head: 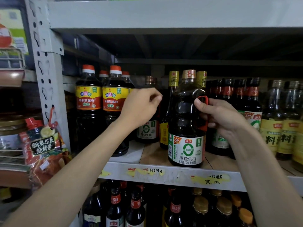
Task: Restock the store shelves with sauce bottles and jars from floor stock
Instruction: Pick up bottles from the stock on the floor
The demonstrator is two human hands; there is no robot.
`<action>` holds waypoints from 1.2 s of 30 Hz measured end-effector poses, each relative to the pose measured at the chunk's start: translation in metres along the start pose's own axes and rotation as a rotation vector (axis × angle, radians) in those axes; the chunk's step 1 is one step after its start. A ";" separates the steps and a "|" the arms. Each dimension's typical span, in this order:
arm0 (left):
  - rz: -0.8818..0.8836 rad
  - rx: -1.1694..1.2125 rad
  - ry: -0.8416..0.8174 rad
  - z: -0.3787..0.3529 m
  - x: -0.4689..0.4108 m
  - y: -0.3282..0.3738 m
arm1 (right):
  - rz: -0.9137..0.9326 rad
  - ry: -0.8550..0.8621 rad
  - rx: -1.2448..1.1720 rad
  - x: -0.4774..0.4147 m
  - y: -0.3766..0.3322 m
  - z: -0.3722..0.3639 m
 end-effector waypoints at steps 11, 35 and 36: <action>0.140 0.075 -0.193 0.012 0.037 -0.020 | -0.095 0.002 -0.174 -0.004 0.009 -0.067; 0.022 -0.110 0.031 0.032 0.053 -0.042 | 0.004 0.023 -0.062 -0.012 0.012 -0.115; 0.021 -0.105 0.027 0.032 0.055 -0.037 | 0.004 0.076 -0.061 -0.005 0.010 -0.113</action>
Point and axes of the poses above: each hand's wrist, its own x-axis away from the middle knuckle, its own z-axis out of the back of the hand, y = z × x, the point moved 5 cm from there along -x, towards the middle knuckle, and after that the axes turned 14 degrees about y, right-handed, at the moved point
